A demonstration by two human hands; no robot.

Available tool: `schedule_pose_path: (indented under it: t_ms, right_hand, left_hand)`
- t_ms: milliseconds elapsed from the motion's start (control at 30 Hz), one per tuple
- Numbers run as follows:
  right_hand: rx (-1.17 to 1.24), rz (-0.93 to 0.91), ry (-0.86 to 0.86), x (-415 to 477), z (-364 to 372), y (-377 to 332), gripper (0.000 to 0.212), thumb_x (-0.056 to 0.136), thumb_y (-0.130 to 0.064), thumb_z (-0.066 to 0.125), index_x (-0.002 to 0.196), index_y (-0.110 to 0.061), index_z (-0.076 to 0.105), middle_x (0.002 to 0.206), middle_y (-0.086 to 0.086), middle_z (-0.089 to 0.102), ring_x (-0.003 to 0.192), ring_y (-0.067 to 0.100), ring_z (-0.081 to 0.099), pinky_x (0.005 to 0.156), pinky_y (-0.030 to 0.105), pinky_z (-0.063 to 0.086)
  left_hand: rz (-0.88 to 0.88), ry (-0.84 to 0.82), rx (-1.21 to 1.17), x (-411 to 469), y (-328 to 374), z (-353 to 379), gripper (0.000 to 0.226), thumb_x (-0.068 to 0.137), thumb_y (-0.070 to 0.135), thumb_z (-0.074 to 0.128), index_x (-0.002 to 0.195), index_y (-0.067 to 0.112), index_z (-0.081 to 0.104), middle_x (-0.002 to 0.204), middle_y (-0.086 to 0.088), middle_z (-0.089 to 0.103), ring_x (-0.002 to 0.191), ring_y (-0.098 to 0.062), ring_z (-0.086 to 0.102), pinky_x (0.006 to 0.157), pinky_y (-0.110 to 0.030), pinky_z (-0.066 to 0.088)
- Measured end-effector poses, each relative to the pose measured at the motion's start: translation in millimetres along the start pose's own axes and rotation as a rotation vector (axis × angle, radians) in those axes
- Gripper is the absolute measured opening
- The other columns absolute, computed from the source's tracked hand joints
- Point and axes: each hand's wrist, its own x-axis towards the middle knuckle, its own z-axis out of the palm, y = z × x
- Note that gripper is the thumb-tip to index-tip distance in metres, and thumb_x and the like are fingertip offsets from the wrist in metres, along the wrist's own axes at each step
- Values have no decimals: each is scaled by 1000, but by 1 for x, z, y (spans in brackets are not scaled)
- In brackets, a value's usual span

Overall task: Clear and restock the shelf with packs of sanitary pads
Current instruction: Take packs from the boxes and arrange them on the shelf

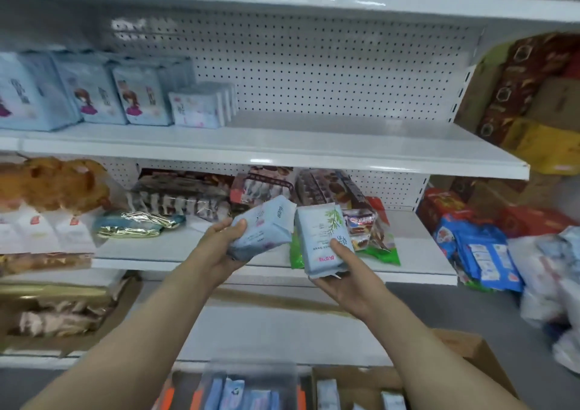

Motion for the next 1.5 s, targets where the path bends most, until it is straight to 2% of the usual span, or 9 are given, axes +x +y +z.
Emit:
schedule_pose_path:
  t_ms: [200, 333, 400, 600, 833, 1000, 1233, 1367, 1500]
  right_hand:
    - [6, -120, -68, -5, 82, -14, 45, 81, -26, 77, 123, -11, 66, 121, 11, 72, 111, 26, 70, 78, 39, 62]
    - [9, -162, -71, 4, 122, -29, 35, 87, -24, 73, 117, -9, 66, 104, 10, 77, 91, 23, 76, 69, 38, 63]
    - [2, -183, -80, 14, 136, -39, 39, 83, -26, 74, 117, -9, 66, 103, 11, 77, 89, 23, 76, 71, 42, 64]
    - [33, -188, -89, 60, 165, -83, 35, 89, -27, 72, 119, -10, 65, 105, 14, 76, 87, 25, 76, 76, 46, 63]
    - [44, -148, -235, 105, 198, -117, 44, 81, -13, 75, 123, -6, 63, 112, 19, 74, 100, 35, 73, 86, 59, 57]
    - [64, -106, -316, 130, 202, -120, 54, 81, -12, 73, 132, -5, 57, 124, 24, 68, 117, 46, 63, 96, 63, 51]
    - [152, -112, -332, 144, 217, -126, 50, 83, -13, 66, 132, -8, 59, 117, 20, 70, 111, 39, 67, 72, 48, 63]
    - [183, -116, -384, 153, 226, -124, 58, 86, -12, 63, 142, -7, 52, 143, 26, 53, 127, 53, 52, 77, 46, 63]
    - [215, -164, -404, 158, 239, -114, 84, 61, 0, 84, 139, -6, 54, 144, 28, 50, 128, 56, 48, 80, 40, 61]
  left_hand:
    - [156, -49, 26, -1, 76, -26, 74, 90, 5, 69, 151, 26, 33, 140, -6, 58, 89, -26, 73, 62, -44, 62]
    - [255, -98, 119, 7, 118, -32, 42, 88, 8, 71, 125, 22, 59, 123, -11, 69, 88, -29, 73, 70, -47, 60]
    - [272, -68, 125, 15, 135, -32, 56, 78, 12, 79, 129, 16, 57, 123, -15, 69, 97, -35, 71, 76, -54, 58]
    - [272, -85, 129, 46, 168, -19, 50, 88, 16, 72, 128, -10, 56, 113, -20, 72, 93, -28, 73, 63, -32, 60]
    - [259, -77, 113, 72, 195, -1, 36, 83, 20, 75, 112, 0, 68, 110, -15, 74, 96, -27, 73, 86, -40, 58]
    - [222, -149, 42, 79, 201, -2, 37, 82, 19, 73, 116, 5, 67, 113, -15, 73, 94, -26, 72, 79, -35, 60]
    - [213, -199, -63, 97, 216, 8, 27, 91, 10, 63, 118, 10, 64, 110, -13, 73, 88, -25, 72, 63, -32, 62]
    - [220, -200, -16, 109, 227, 8, 25, 91, 8, 65, 115, 9, 65, 102, -11, 76, 82, -24, 73, 60, -32, 61]
    - [224, -276, -1, 117, 241, 1, 33, 91, 11, 68, 123, 16, 61, 107, -8, 76, 83, -21, 75, 59, -33, 61]
